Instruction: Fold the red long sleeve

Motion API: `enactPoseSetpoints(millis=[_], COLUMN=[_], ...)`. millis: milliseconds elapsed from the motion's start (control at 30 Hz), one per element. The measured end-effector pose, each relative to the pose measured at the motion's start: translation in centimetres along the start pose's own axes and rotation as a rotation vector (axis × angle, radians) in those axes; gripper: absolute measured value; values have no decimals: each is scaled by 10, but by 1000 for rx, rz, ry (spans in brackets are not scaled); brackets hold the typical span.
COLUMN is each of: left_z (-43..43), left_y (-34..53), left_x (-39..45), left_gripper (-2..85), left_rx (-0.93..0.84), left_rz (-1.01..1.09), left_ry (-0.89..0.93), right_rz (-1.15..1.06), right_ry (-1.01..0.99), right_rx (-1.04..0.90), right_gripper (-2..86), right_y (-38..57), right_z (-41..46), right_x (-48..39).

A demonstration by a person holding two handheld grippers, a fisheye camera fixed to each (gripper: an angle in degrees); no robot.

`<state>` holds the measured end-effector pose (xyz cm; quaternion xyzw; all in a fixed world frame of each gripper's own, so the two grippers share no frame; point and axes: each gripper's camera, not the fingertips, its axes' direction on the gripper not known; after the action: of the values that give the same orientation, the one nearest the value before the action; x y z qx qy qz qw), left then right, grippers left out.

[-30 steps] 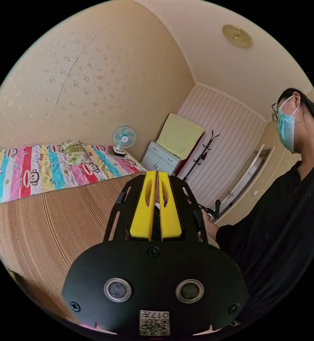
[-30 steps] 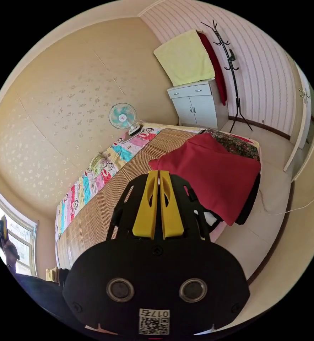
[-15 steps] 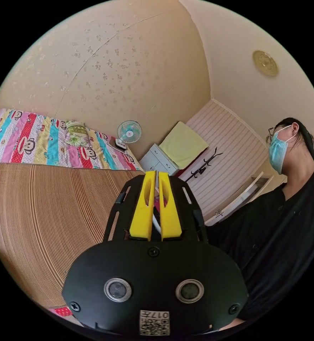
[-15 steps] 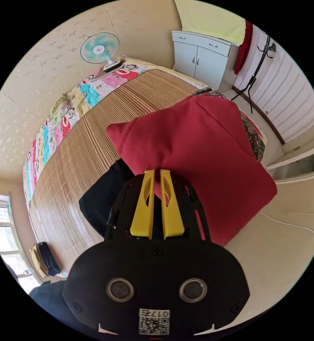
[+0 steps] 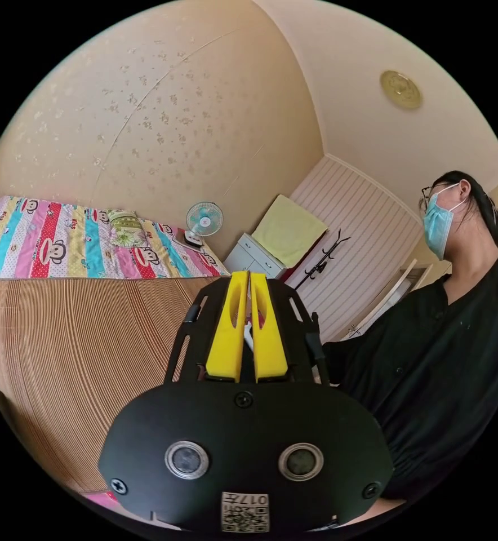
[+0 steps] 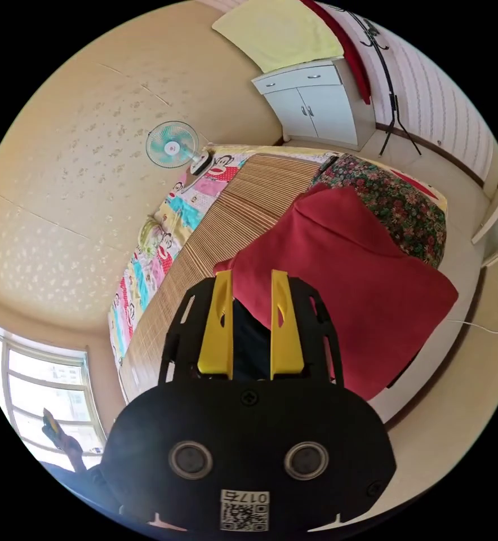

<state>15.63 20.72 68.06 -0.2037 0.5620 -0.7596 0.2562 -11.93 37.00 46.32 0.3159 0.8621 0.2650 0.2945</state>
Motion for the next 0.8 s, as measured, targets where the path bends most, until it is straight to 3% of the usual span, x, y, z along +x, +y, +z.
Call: enactPoseSetpoints(millis=[133, 233, 333, 400, 567, 800], left_z=[-1, 11, 22, 23, 26, 58], left_y=[14, 18, 13, 10, 11, 0], left_x=[-19, -33, -37, -39, -51, -53], left_gripper=[-10, -10, -10, -10, -10, -10], left_rx=[-18, -29, -25, 10, 32, -3], left_rz=[-33, -62, -51, -33, -28, 8], left_ry=[-40, -7, 31, 39, 51, 90], right_rz=[-56, -37, 148, 130, -96, -518], right_ry=[147, 179, -44, -121, -444, -614], right_rx=[-130, -187, -152, -66, 95, 190], right_gripper=[124, 92, 47, 40, 31, 26], right_y=[-12, -8, -7, 2, 26, 33], right_z=[52, 89, 75, 57, -13, -108], right_x=[-1, 16, 46, 54, 66, 15])
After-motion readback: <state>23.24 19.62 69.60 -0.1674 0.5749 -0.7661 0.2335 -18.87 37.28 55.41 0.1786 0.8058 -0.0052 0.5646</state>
